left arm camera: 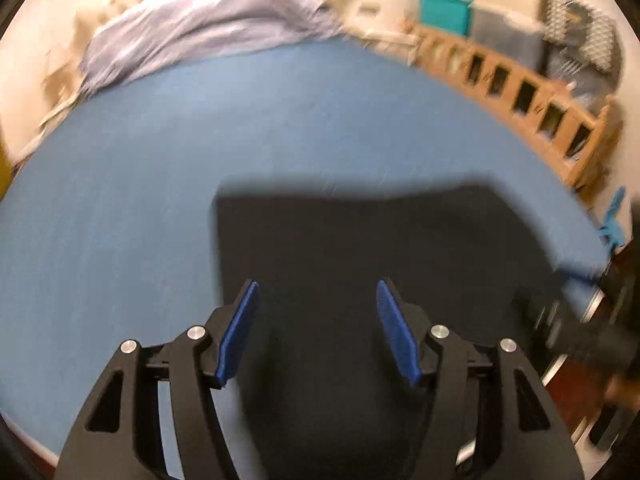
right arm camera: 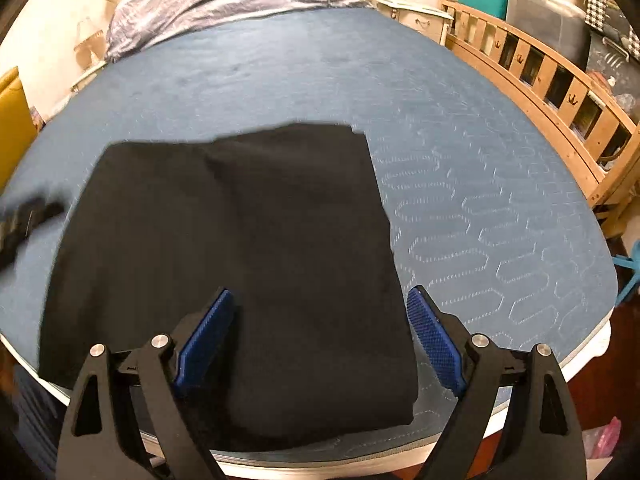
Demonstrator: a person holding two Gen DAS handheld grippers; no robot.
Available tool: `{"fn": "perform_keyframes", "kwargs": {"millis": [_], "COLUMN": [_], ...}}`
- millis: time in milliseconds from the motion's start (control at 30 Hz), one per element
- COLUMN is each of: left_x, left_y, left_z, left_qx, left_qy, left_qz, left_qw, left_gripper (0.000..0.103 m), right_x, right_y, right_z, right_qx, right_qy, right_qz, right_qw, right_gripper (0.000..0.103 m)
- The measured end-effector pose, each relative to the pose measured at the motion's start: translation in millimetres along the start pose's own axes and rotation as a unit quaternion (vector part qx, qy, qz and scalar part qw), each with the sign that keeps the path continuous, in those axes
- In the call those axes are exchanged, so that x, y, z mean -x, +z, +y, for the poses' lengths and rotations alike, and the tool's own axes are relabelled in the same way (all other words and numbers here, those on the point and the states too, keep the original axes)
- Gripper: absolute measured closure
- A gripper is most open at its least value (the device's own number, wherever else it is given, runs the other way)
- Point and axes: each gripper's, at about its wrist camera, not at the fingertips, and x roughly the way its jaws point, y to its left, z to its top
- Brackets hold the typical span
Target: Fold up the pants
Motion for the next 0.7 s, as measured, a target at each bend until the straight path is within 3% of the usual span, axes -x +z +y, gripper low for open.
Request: {"fn": "perform_keyframes", "kwargs": {"millis": [67, 167, 267, 367, 533, 700], "left_x": [-17, -10, 11, 27, 9, 3], "left_y": [-31, -38, -34, -38, -55, -56], "left_z": [7, 5, 5, 1, -6, 3], "left_qx": [0.008, -0.006, -0.004, -0.007, 0.007, 0.023], "left_qy": [-0.002, 0.019, 0.02, 0.012, -0.001, 0.009], "left_qz": [0.049, 0.03, -0.007, -0.013, 0.048, 0.063], "left_qw": [0.9987, 0.9994, 0.9998, 0.9998, 0.9988, 0.9977], "left_gripper": [0.039, 0.031, 0.031, 0.031, 0.027, 0.012], "right_x": [-3, -1, 18, 32, 19, 12], "right_y": [-6, -9, -13, -16, -24, -31], "right_z": [-1, -3, 1, 4, 7, 9], "right_qx": [-0.006, -0.015, -0.019, -0.02, -0.007, -0.002], "right_qy": [0.005, 0.003, -0.001, 0.006, 0.005, 0.003], "right_qz": [0.001, -0.001, -0.018, -0.028, -0.012, -0.009], "right_qw": [1.0, 1.0, 1.0, 0.999, 1.0, 1.0], "right_gripper": [0.016, 0.015, 0.015, 0.015, 0.015, 0.014]}}
